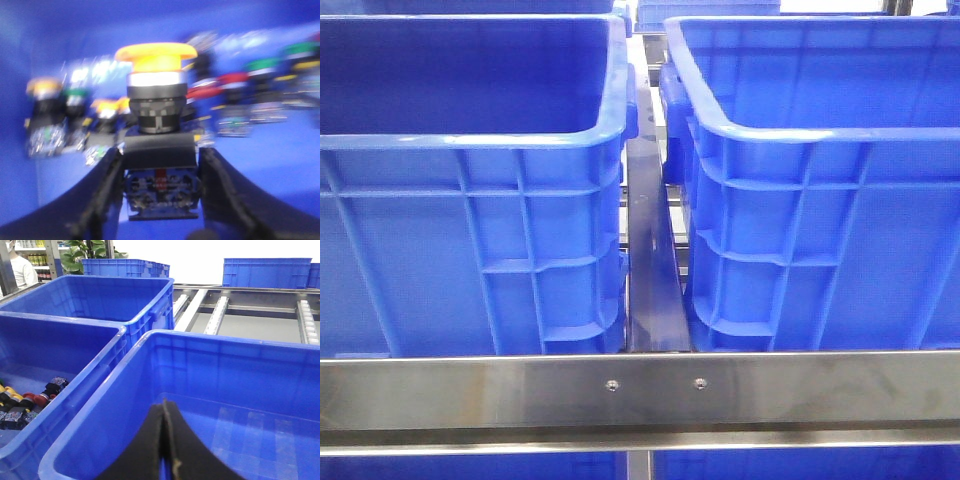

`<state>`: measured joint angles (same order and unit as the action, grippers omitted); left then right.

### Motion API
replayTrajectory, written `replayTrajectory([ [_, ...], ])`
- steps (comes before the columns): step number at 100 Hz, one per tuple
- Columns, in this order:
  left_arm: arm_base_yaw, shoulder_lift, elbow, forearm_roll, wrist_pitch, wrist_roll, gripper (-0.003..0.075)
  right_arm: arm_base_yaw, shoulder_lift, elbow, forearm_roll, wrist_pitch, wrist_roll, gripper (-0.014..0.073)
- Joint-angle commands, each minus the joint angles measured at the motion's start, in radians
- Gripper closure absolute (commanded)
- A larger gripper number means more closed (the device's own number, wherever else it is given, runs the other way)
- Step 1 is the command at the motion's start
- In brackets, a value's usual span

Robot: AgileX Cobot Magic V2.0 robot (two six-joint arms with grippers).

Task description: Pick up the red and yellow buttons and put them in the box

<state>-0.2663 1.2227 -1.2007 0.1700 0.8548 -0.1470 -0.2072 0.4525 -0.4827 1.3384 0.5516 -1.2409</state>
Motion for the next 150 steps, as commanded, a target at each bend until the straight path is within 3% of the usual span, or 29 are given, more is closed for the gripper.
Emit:
replayTrajectory([
  [1,-0.069,-0.094,-0.032,0.000,-0.036,0.014,0.0739,0.001,-0.001,-0.025,0.035,-0.017,-0.006,0.0662],
  [44,-0.421,-0.231,-0.032,-0.021,0.023,0.044,0.0739,0.001,-0.001,-0.025,0.035,-0.015,-0.006,0.0662],
  [56,-0.498,-0.229,-0.032,-0.021,0.023,0.044,0.0739,0.001,-0.001,-0.025,0.035,0.007,-0.006,0.0628],
  [68,-0.541,-0.225,-0.032,-0.021,0.023,0.044,0.0739,0.001,-0.001,-0.025,0.035,0.051,-0.006,0.0489],
  [87,-0.547,-0.225,-0.032,-0.021,0.023,0.044,0.0739,0.001,-0.001,-0.025,0.052,0.124,-0.004,0.0078],
  [98,-0.547,-0.225,-0.032,-0.021,0.023,0.044,0.0739,0.001,-0.001,-0.025,0.138,0.183,-0.002,-0.0073],
  [118,-0.547,-0.225,-0.032,-0.021,0.023,0.044,0.0739,0.001,0.047,-0.043,0.348,0.317,0.036,-0.0057],
  [150,-0.547,-0.225,-0.032,-0.021,0.025,0.044,0.0739,0.003,0.332,-0.203,0.357,0.648,0.196,-0.0057],
])
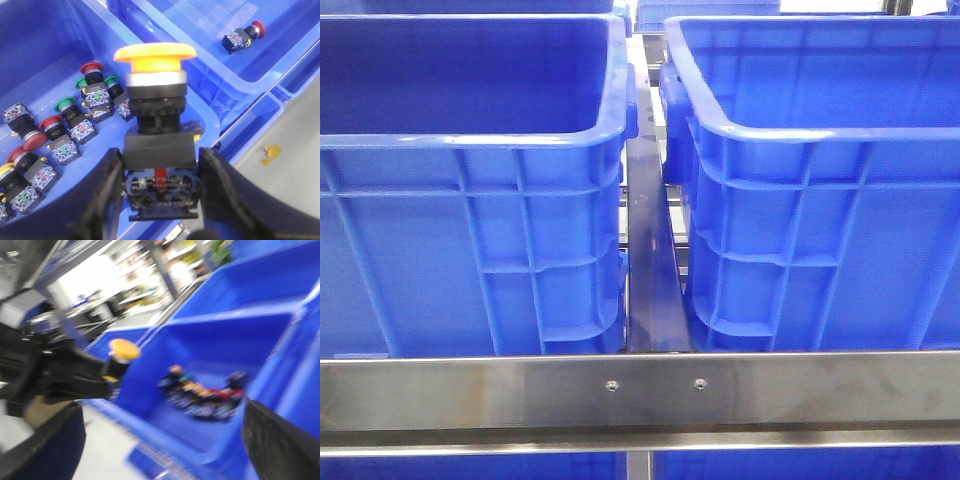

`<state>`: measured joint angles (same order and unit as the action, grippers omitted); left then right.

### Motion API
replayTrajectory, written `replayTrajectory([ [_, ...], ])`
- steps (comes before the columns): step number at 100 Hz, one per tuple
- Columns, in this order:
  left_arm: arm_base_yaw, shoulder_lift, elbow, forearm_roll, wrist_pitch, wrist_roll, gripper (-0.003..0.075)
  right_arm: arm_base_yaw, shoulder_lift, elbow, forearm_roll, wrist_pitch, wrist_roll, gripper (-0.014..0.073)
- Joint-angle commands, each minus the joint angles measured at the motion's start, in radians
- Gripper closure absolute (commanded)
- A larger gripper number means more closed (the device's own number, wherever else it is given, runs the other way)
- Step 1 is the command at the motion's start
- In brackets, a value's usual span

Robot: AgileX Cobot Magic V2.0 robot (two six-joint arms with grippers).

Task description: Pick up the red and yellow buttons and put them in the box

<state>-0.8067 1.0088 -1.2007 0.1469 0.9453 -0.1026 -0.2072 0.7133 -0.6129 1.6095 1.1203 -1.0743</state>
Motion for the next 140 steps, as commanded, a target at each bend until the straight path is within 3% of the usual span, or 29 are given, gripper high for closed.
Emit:
replayTrajectory([
  [1,-0.006,-0.011,-0.032,0.002,-0.065,0.000,0.0739,0.004,0.076,-0.076,0.086,0.081,0.031,-0.0057],
  [18,-0.006,-0.011,-0.032,0.002,-0.065,0.000,0.0739,0.063,0.184,-0.152,0.089,0.068,0.053,-0.0057],
  [52,-0.006,-0.011,-0.032,0.000,-0.065,0.000,0.0739,0.387,0.445,-0.291,0.117,-0.077,0.069,-0.0057],
  [71,-0.006,-0.011,-0.032,0.000,-0.065,0.000,0.0739,0.515,0.595,-0.376,0.187,-0.088,0.069,-0.0057],
  [140,-0.006,-0.011,-0.032,0.000,-0.050,0.000,0.0739,0.712,0.809,-0.599,0.238,-0.102,0.084,-0.0057],
])
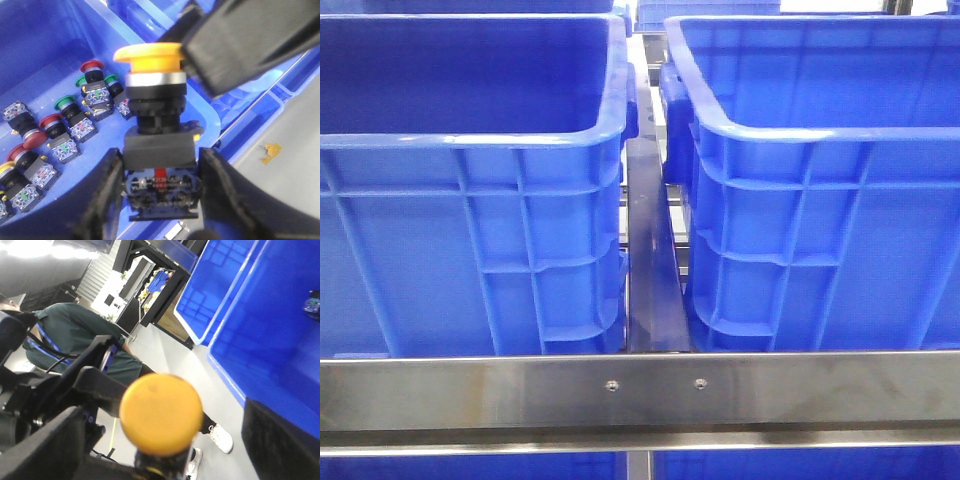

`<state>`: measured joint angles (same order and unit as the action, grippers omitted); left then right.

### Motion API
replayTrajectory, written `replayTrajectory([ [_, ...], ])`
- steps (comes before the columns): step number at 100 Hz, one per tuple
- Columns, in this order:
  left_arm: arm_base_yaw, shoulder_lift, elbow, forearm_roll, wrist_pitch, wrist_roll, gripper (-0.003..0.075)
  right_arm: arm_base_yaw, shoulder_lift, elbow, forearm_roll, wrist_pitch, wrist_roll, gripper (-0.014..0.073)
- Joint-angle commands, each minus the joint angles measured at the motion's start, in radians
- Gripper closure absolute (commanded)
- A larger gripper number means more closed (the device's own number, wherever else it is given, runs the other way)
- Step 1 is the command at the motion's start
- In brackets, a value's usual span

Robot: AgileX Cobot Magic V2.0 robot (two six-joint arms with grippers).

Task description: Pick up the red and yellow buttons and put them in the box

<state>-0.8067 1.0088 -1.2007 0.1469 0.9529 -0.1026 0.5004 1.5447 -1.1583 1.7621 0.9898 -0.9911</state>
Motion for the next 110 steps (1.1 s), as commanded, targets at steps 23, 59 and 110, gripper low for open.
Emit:
replayTrajectory([
  [23,-0.006,-0.011,-0.032,0.000,-0.057,0.000,0.0739,0.017,0.007,-0.085,0.085,0.031,0.019,-0.0012],
  [59,-0.006,-0.011,-0.032,0.000,-0.057,0.002,0.0739,0.019,0.007,-0.091,0.085,0.051,0.019,0.0427],
  [110,-0.006,-0.011,-0.032,0.000,-0.057,-0.001,0.0402,0.019,0.007,-0.091,0.085,0.064,0.019,0.0512],
])
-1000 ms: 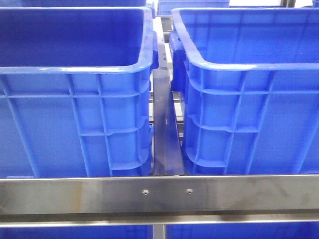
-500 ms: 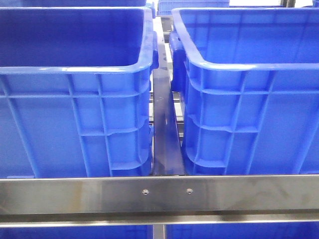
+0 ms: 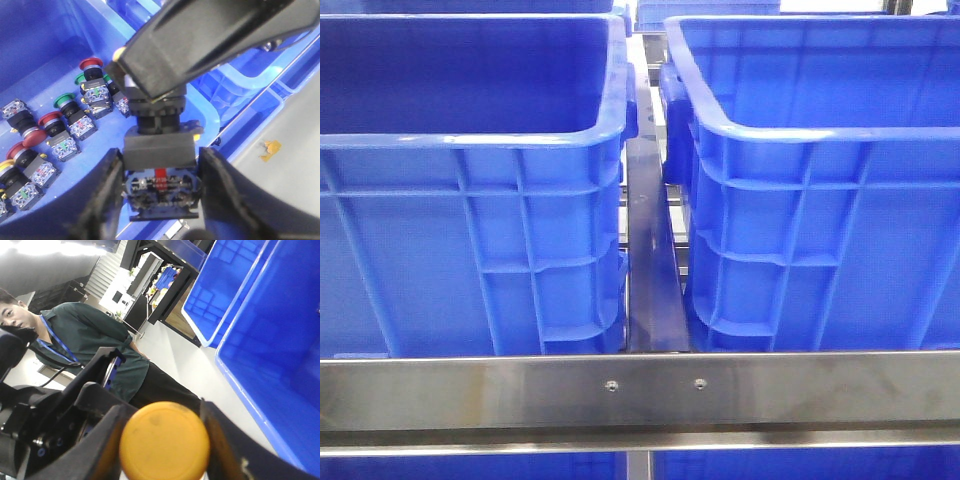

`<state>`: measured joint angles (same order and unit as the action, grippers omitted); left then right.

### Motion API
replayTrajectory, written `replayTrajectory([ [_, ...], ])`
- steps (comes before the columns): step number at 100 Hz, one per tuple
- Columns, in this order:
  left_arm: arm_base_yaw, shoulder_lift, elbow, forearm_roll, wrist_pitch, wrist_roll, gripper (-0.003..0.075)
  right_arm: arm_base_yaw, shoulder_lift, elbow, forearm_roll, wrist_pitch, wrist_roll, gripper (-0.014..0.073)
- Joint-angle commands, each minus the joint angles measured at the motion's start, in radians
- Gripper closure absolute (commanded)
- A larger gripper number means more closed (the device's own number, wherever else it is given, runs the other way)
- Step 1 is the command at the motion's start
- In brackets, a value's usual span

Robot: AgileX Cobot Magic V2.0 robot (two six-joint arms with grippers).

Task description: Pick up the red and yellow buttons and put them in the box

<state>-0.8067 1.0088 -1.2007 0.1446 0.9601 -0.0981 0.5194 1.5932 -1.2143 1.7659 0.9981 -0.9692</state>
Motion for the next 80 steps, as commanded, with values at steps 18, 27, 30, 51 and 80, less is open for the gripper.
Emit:
replayTrajectory([
  [18,-0.006,-0.011,-0.032,0.009,-0.072,-0.005,0.0183,0.000,-0.042,-0.035,0.082,0.036,-0.004,0.0512],
  [27,-0.006,-0.018,-0.032,0.010,-0.081,-0.014,0.0185,0.000,-0.042,-0.035,0.082,0.001,-0.007,0.0512],
  [30,-0.006,-0.023,-0.032,0.009,-0.085,-0.015,0.0185,0.000,-0.042,-0.035,0.082,-0.010,-0.015,0.0512],
  [51,-0.003,-0.074,-0.032,0.093,-0.086,-0.090,0.0185,-0.033,-0.042,-0.035,0.082,-0.055,-0.030,0.0512],
  [80,-0.003,-0.141,-0.026,0.329,-0.054,-0.282,0.0185,-0.184,-0.042,-0.034,0.081,0.020,-0.030,0.0512],
])
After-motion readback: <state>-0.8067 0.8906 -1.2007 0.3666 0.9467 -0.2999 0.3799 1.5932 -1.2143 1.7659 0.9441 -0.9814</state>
